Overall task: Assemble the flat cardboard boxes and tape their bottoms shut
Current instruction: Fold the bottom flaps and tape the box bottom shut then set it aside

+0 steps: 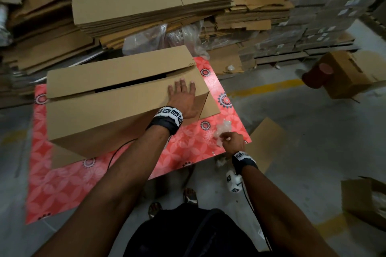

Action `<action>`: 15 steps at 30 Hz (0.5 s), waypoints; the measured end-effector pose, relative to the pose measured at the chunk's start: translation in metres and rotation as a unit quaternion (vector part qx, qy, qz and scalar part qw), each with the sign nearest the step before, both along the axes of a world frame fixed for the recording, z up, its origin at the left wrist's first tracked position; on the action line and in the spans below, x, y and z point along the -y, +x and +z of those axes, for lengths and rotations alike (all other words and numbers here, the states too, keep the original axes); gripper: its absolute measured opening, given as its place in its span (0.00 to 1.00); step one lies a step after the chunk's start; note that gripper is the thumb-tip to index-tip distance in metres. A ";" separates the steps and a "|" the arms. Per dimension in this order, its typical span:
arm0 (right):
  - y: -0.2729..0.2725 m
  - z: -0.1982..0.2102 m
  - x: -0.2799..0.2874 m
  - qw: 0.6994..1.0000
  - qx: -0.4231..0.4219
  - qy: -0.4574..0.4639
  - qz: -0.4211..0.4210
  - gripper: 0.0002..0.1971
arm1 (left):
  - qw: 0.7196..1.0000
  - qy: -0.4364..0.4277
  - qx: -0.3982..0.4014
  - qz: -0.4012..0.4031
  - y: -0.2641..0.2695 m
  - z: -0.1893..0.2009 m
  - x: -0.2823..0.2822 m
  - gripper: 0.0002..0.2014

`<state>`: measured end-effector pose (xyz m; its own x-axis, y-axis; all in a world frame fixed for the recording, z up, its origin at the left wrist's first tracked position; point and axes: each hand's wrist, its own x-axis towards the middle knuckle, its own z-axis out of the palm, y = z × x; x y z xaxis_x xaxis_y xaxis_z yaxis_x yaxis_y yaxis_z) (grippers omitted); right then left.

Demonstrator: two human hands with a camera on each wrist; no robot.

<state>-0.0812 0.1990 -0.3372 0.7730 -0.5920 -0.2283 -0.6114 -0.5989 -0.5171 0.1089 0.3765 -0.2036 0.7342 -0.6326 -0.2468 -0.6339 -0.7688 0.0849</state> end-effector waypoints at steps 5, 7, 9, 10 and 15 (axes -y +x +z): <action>-0.003 0.017 0.021 0.968 0.148 0.158 -0.129 0.03 | 1.000 -0.002 0.007 0.002 -0.001 0.000 -0.001 0.56; -0.001 0.021 0.026 0.949 0.180 0.188 -0.175 0.02 | 1.000 0.002 0.008 0.003 -0.002 0.001 -0.001 0.54; 0.007 0.030 0.025 0.941 0.198 0.208 -0.179 0.04 | 1.000 0.006 0.016 0.001 -0.003 0.004 -0.002 0.52; 0.013 0.037 0.022 0.936 0.210 0.228 -0.168 0.03 | 1.000 0.008 0.020 -0.003 -0.002 0.006 -0.002 0.52; 0.061 0.083 -0.006 0.922 0.272 0.268 -0.065 0.07 | 0.997 0.006 0.050 -0.053 0.003 0.009 -0.020 0.47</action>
<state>-0.0204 0.2055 -0.2545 0.7904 -0.6016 -0.1152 -0.2234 -0.1080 -0.9687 0.1120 0.3963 -0.1951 0.6845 -0.7056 -0.1832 -0.7166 -0.6974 0.0085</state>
